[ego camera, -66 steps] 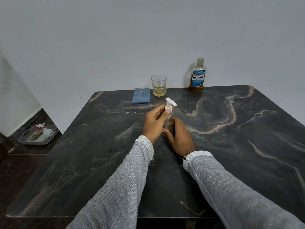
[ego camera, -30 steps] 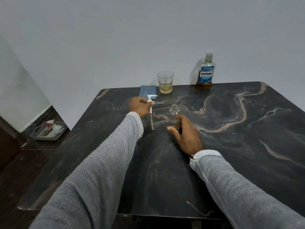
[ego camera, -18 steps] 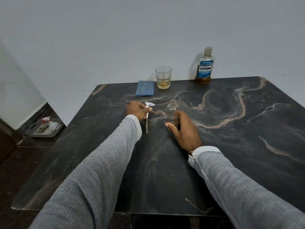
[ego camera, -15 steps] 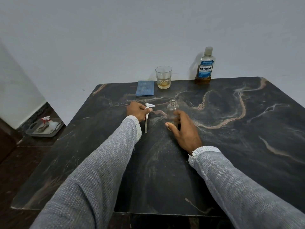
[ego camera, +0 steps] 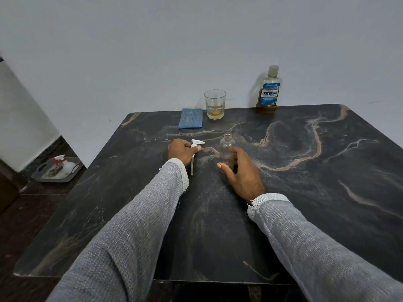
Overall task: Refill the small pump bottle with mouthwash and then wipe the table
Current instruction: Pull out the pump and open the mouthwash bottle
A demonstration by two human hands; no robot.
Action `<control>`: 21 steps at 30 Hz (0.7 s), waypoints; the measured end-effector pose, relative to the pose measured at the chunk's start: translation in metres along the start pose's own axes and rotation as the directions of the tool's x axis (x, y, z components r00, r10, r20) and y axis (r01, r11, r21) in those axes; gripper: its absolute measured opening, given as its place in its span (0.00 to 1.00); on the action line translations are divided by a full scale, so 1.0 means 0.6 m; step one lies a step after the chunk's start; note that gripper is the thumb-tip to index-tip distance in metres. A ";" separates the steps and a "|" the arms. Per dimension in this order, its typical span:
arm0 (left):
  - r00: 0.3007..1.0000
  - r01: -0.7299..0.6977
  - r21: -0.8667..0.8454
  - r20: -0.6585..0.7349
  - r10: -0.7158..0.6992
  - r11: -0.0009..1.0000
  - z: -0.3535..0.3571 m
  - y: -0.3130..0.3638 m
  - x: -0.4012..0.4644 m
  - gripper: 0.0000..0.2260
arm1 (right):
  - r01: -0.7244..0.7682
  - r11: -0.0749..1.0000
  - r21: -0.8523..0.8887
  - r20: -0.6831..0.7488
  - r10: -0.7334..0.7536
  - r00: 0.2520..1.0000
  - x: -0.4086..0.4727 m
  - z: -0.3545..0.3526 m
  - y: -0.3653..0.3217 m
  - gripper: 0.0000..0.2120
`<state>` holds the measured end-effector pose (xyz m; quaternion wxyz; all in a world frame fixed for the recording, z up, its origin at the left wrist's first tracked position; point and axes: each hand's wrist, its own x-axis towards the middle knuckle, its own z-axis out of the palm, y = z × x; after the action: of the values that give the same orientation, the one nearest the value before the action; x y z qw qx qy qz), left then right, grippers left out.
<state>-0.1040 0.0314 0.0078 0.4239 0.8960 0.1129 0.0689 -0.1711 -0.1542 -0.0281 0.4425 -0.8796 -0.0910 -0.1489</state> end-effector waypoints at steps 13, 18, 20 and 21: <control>0.996 -0.072 0.044 -0.040 0.074 0.996 -0.022 0.005 -0.038 0.23 | -0.068 0.991 0.114 0.008 0.067 0.998 -0.009 -0.017 -0.020 0.39; 0.975 -0.210 0.034 -0.068 0.212 0.977 -0.032 0.039 -0.030 0.20 | -0.098 0.957 0.272 -0.030 0.110 0.994 0.000 -0.030 -0.017 0.38; 0.960 -0.275 0.013 -0.043 0.275 0.961 -0.028 0.057 -0.017 0.20 | -0.102 0.948 0.303 -0.070 0.129 0.989 0.013 -0.040 -0.009 0.37; 0.953 -0.299 0.007 -0.040 0.300 0.954 -0.029 0.064 -0.017 0.20 | -0.091 0.949 0.302 -0.085 0.122 0.989 0.017 -0.045 -0.008 0.36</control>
<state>-0.1124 0.0182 0.0481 0.4058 0.9014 -0.0157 0.1503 -0.1680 -0.1728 -0.0056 0.5813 -0.7978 -0.0420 -0.1542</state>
